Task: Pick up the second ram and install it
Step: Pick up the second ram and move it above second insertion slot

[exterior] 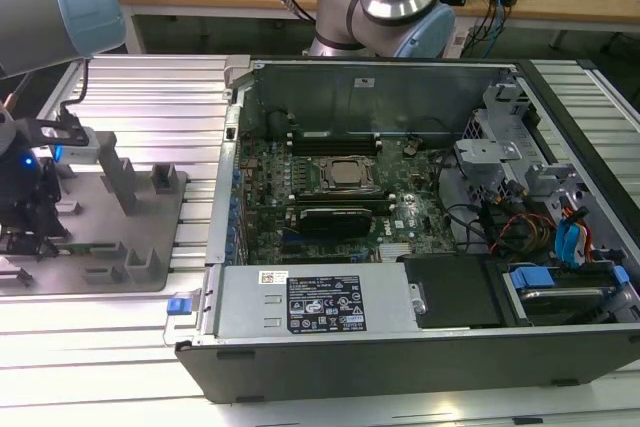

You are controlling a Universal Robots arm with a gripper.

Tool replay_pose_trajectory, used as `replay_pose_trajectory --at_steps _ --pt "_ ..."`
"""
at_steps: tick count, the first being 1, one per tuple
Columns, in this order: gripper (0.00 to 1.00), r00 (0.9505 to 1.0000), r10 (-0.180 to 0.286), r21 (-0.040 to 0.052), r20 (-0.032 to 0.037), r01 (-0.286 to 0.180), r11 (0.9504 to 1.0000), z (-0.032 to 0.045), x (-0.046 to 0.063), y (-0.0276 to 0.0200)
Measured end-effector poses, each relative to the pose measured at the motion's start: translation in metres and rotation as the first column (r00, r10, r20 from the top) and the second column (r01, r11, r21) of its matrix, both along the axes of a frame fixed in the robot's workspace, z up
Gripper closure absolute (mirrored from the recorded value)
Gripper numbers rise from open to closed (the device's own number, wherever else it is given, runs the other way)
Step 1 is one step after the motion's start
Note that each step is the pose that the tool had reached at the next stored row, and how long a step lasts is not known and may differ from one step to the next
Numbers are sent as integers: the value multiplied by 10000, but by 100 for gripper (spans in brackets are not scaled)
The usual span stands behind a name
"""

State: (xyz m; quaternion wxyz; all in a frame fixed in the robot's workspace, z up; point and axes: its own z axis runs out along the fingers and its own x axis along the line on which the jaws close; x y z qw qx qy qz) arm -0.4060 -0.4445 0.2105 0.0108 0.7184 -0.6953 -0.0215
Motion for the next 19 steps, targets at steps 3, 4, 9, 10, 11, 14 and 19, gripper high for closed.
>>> replay_pose_trajectory --at_steps 3,4,9,10,11,14,19 --pt "66 10000 3 0 1 -3 10000 -13 -9 1" --pt "66 10000 7 0 1 -7 10000 -15 -13 0" --pt "66 10000 16 -1 0 -16 10000 -23 -38 0" --pt "66 10000 16 -2 0 -16 10000 -22 -38 0" --pt "66 10000 16 -2 0 -16 10000 -22 -38 0" --pt "82 10000 17 -1 0 -17 10000 -23 -38 0" --pt "90 10000 19 -2 -1 -19 10000 -22 -38 0"
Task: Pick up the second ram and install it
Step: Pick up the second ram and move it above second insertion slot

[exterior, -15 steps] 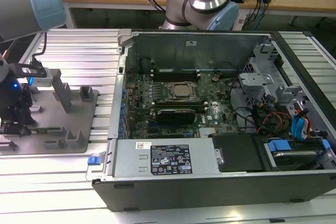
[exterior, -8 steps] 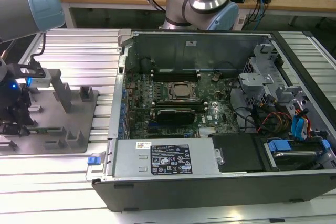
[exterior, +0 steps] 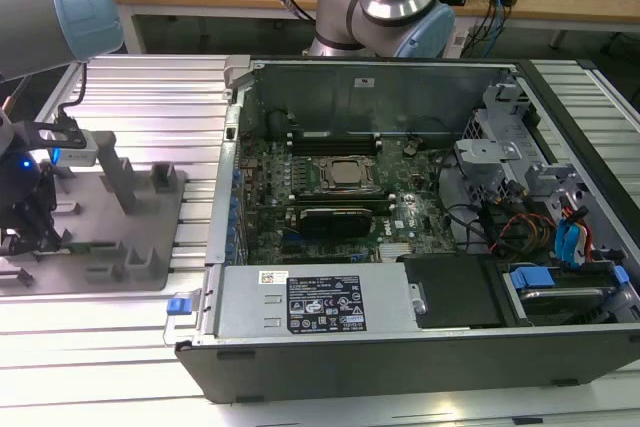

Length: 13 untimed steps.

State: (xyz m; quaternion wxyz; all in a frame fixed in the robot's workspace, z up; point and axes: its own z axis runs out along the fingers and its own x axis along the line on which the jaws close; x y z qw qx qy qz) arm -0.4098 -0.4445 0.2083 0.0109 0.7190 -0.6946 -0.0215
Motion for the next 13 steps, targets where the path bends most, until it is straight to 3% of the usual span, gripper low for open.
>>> replay_pose_trajectory --at_steps 11,13 --pt "91 10000 -91 0 0 91 10000 0 0 0" --pt "91 10000 -91 0 1 91 10000 30 0 0"
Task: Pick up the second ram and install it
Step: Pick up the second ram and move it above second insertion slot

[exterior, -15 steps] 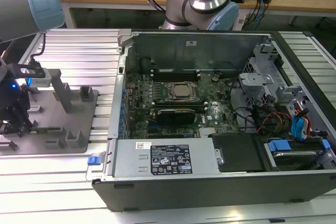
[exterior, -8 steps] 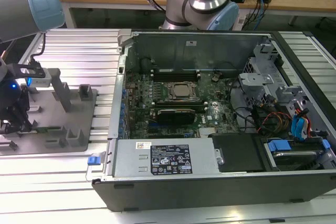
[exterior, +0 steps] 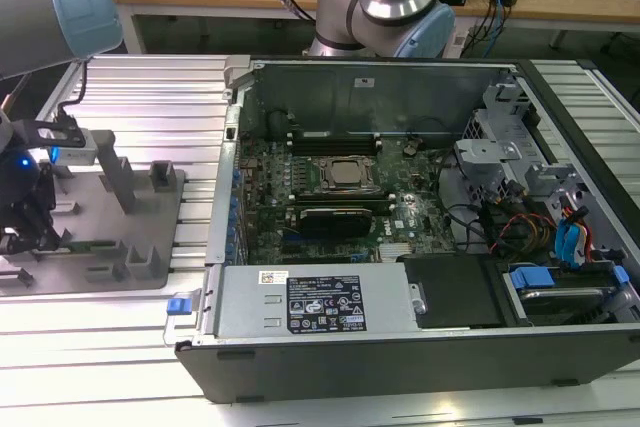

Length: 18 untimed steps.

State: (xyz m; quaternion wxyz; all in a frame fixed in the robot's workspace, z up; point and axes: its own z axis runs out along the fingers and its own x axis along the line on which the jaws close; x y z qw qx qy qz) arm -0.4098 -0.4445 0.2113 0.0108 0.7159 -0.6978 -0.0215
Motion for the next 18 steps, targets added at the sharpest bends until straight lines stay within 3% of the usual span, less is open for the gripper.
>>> replay_pose_trajectory --at_steps 5,18 --pt "91 10000 0 0 0 0 10000 129 0 0" --pt "91 10000 0 0 0 0 10000 555 0 0"
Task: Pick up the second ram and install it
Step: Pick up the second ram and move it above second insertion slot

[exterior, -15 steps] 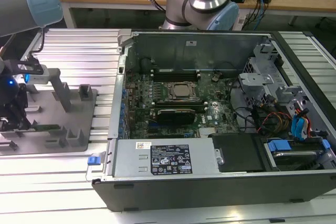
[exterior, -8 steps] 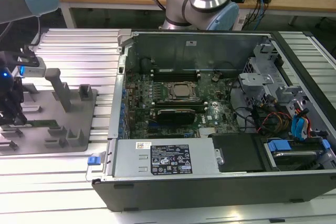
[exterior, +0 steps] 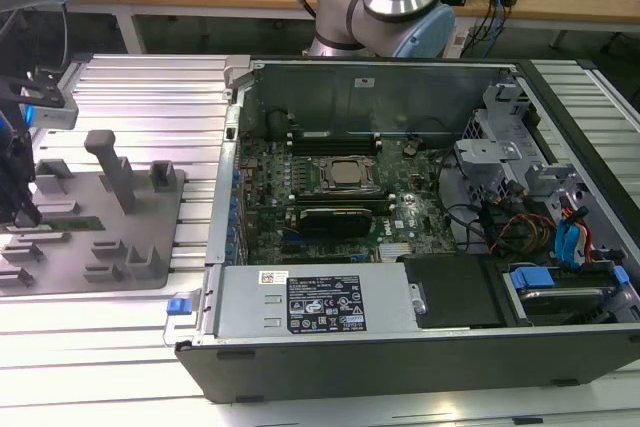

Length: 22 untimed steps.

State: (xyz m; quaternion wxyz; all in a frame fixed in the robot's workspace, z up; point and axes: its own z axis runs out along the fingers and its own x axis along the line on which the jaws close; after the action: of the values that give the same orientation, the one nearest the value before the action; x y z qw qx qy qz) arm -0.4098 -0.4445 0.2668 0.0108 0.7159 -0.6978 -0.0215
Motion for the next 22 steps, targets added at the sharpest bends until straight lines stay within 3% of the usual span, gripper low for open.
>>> replay_pose_trajectory --at_steps 7,10,14,22 --pt "91 10000 0 0 0 0 10000 210 0 0" --pt "91 10000 0 0 0 0 10000 347 0 0" --pt "91 10000 0 0 0 0 10000 440 0 0" --pt "91 10000 0 0 0 0 10000 702 0 0"
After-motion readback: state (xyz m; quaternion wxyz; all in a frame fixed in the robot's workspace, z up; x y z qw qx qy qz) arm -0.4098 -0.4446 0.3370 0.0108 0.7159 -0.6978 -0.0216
